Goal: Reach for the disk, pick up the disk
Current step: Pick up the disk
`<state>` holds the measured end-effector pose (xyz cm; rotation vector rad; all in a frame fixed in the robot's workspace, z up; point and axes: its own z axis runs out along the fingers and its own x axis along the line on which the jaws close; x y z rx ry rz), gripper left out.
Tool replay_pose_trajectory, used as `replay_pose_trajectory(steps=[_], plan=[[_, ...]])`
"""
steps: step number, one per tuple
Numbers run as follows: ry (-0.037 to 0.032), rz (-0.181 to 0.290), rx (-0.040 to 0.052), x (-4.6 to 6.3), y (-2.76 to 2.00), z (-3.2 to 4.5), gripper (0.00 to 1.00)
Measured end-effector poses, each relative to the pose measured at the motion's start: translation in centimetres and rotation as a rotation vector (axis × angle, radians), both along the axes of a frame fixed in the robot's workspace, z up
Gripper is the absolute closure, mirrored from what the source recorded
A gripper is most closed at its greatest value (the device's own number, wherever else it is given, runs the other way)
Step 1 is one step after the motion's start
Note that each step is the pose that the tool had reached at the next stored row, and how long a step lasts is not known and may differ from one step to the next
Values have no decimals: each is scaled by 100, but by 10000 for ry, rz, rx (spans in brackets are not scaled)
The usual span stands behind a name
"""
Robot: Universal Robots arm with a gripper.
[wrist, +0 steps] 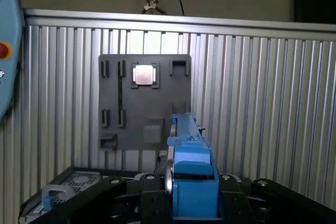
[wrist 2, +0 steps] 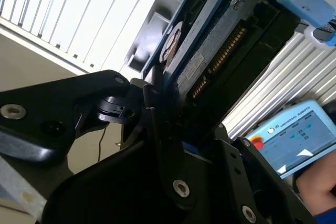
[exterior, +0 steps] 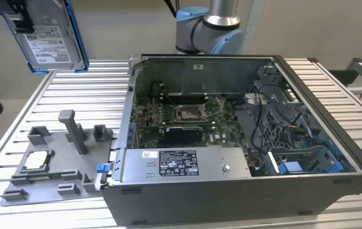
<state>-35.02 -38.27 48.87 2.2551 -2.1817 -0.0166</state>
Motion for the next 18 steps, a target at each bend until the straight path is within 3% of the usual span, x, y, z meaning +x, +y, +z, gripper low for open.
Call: replay_pose_trajectory(steps=[18], plan=[[10, 0, -1, 563, 0, 0, 100]])
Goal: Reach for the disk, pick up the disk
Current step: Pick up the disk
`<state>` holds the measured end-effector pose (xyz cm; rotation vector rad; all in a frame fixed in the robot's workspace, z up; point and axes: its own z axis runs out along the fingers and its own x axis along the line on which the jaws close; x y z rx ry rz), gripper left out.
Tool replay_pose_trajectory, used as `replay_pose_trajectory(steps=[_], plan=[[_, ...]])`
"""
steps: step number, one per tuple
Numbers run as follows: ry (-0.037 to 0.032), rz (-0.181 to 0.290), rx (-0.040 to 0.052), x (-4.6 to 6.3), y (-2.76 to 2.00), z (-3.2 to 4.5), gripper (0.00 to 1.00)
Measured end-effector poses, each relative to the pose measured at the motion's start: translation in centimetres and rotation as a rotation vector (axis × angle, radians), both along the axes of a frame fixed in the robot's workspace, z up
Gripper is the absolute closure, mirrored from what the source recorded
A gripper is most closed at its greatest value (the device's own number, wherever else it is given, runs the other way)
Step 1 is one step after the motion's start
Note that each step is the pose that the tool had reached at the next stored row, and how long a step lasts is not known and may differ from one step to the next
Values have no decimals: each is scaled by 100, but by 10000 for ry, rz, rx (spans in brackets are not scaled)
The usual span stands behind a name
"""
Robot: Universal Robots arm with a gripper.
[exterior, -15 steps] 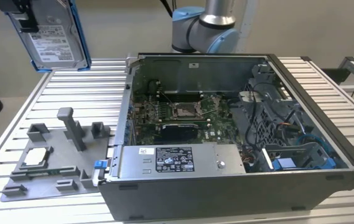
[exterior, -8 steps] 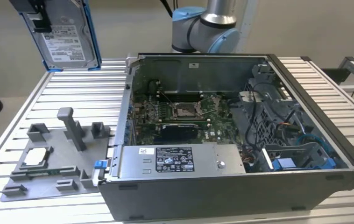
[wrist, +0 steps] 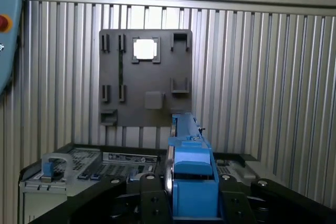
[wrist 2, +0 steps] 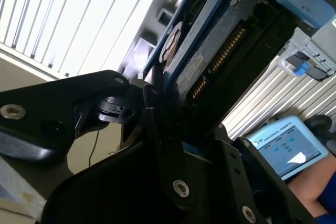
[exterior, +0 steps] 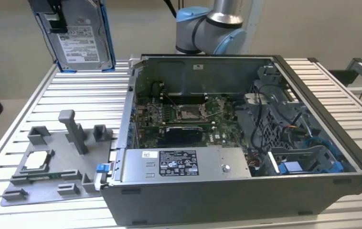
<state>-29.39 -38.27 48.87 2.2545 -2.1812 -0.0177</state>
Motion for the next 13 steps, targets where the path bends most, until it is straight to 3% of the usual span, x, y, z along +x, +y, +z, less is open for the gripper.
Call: replay_pose_trajectory(steps=[13], plan=[[11, 0, 0, 435, 0, 0, 100]])
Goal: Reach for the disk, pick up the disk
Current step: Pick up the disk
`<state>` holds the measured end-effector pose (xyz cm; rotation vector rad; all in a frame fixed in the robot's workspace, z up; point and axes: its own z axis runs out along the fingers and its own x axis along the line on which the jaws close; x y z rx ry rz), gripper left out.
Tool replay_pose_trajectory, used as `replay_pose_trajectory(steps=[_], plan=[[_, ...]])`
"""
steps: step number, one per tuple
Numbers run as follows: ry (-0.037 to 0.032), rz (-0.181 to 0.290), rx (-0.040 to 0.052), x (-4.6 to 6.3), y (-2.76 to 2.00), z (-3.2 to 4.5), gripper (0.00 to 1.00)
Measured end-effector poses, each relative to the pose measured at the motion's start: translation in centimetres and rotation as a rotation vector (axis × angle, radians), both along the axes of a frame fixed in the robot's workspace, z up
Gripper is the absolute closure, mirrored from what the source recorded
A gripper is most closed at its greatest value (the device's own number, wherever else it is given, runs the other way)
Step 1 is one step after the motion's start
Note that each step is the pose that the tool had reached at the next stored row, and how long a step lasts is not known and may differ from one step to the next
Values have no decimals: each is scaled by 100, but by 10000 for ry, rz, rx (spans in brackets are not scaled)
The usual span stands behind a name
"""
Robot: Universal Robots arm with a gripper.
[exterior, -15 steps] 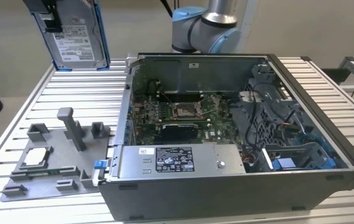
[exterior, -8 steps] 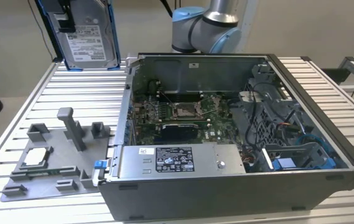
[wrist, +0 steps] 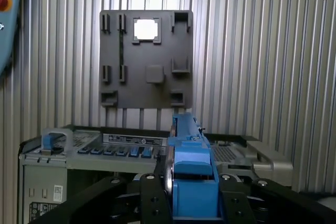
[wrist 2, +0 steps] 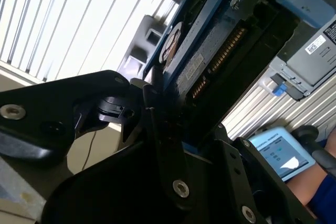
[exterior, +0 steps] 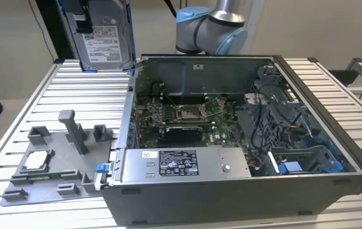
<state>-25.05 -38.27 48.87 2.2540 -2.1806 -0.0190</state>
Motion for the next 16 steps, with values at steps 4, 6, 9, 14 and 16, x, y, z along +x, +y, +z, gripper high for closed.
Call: replay_pose_trajectory(steps=[4, 6, 9, 14, 16], plan=[[4, -1, 0, 135, 0, 0, 100], [7, 0, -1, 200, 0, 0, 100], [9, 0, 0, 302, 0, 0, 100], [11, 0, -1, 455, 0, 0, 100], [12, -1, 0, 520, 0, 0, 100]])
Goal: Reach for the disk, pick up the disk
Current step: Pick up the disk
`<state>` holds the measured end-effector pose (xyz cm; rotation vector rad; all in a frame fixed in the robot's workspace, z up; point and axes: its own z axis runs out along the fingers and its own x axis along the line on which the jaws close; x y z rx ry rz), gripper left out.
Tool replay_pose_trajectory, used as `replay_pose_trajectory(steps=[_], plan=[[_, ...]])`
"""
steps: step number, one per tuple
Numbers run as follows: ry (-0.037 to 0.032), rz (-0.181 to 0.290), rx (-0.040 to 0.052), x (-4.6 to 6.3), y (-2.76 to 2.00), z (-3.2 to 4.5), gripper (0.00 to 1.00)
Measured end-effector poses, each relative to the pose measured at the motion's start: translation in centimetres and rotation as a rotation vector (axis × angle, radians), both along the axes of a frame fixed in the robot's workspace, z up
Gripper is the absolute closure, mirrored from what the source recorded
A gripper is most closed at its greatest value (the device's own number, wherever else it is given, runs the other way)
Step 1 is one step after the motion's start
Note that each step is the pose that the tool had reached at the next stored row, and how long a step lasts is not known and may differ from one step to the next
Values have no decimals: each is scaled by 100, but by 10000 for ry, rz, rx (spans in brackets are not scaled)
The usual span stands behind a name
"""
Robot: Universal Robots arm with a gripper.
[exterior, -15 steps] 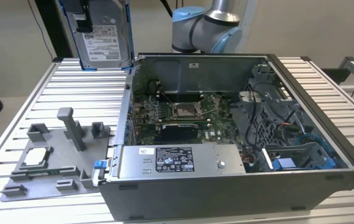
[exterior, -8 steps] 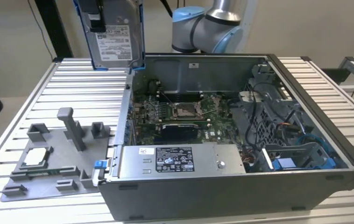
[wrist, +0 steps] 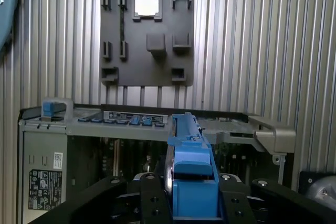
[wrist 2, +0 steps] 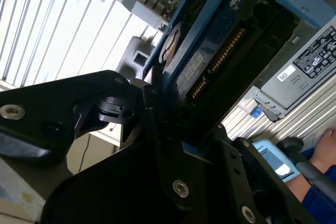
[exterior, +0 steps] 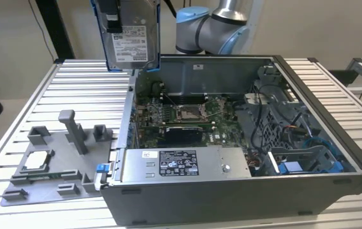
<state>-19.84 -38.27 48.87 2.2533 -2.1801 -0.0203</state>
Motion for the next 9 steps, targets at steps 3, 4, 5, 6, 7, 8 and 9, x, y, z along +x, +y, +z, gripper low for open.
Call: replay_pose_trajectory(steps=[3, 4, 5, 6, 7, 8, 9], plan=[[3, 0, 0, 103, 0, 0, 100], [4, 0, -1, 138, 0, 0, 100], [4, 0, 0, 168, 0, 0, 100], [5, 0, 0, 203, 0, 0, 100], [6, 0, 0, 241, 0, 0, 100], [8, 1, 0, 284, 0, 0, 100], [11, 0, 0, 329, 0, 0, 100]])
